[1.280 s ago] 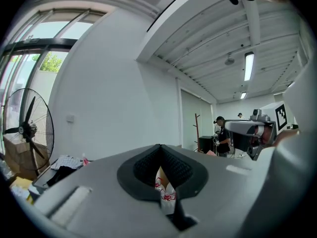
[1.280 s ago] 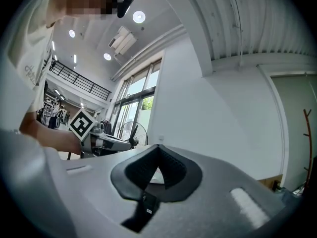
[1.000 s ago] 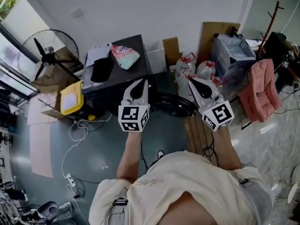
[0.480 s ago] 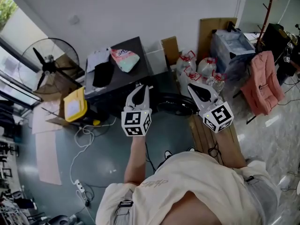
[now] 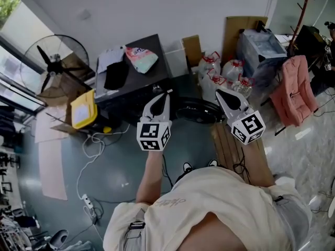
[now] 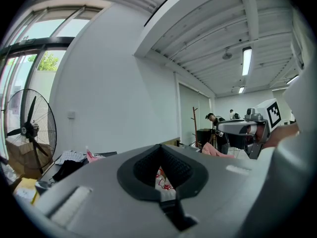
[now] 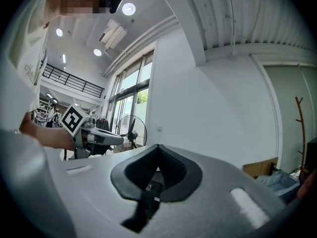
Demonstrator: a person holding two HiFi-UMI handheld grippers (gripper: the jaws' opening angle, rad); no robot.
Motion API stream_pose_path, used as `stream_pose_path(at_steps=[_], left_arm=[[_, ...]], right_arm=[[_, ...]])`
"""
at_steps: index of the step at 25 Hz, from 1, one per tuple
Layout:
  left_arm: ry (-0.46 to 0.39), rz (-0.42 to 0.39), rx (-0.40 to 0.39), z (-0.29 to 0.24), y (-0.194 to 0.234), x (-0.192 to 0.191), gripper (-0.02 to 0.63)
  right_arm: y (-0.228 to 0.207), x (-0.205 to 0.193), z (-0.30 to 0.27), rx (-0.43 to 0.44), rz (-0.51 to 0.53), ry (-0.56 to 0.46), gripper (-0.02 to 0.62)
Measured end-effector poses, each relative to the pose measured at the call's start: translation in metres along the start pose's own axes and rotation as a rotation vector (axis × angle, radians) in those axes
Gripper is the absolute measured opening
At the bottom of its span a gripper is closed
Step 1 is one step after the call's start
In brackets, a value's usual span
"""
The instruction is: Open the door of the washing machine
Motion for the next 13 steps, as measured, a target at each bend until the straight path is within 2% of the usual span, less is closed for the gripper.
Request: stream_pose_path(at_steps=[13], left_arm=[[0.003, 0.025, -0.01, 0.01, 0.018, -0.009, 0.015]], right_arm=[[0.02, -0.003, -0.014, 0.017, 0.026, 0.015, 0.002]])
Point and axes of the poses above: the fingertips, and each gripper's own axes: z backward along the fingers, y to its left, x out of its top, the point moved 7 cm from there along z, backward along the fingers, and after that the axes turned 9 degrees about -y, right-handed, at the moved point
